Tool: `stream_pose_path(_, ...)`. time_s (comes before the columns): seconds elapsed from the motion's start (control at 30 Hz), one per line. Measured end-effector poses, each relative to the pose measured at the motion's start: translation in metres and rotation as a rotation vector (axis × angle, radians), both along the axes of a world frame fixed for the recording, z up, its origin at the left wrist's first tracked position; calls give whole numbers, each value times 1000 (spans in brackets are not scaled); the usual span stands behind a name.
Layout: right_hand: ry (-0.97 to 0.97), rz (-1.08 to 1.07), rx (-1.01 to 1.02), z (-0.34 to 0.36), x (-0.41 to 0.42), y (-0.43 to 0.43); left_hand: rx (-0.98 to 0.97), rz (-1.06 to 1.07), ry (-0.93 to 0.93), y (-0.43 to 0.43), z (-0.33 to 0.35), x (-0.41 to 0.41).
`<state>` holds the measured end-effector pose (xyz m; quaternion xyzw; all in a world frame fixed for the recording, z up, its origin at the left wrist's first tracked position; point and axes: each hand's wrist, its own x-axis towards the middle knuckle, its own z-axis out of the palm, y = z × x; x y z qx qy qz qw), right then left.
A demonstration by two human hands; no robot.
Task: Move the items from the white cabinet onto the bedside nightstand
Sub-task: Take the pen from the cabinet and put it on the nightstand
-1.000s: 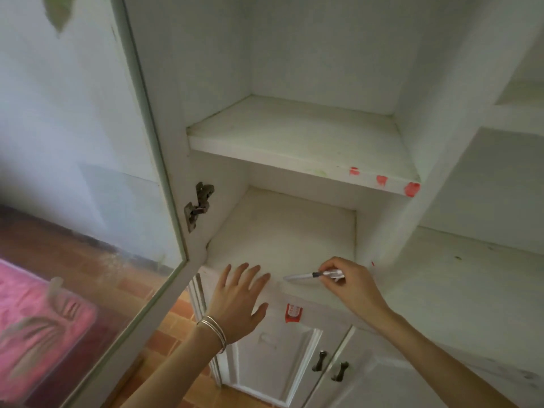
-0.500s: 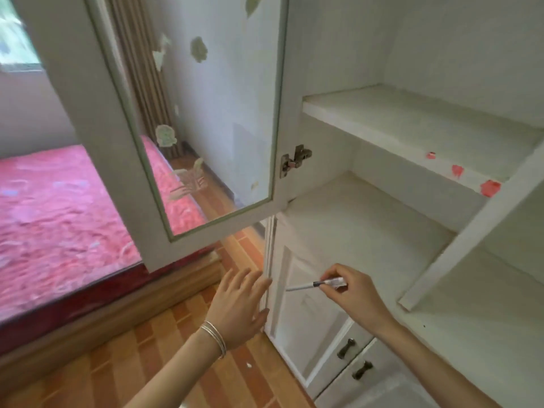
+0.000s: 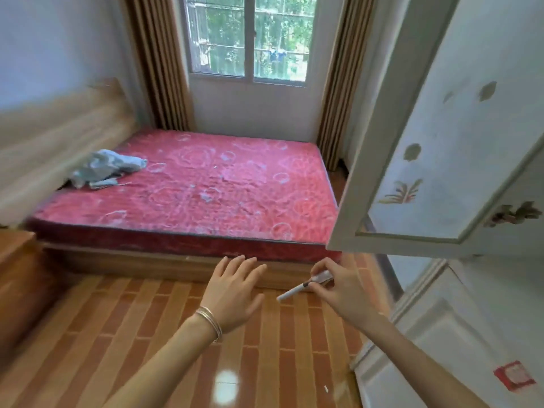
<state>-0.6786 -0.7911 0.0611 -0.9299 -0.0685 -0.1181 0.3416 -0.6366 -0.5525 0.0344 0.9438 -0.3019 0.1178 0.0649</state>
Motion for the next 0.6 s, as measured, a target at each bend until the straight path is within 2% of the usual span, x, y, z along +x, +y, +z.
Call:
stream_pose_path(0.33,55,356,-45,-5,78,287,31,389,6,288,1,-9)
stream_pose_path(0.6,50,600,-137,1,118,485,12,652,-5,464,0,-34)
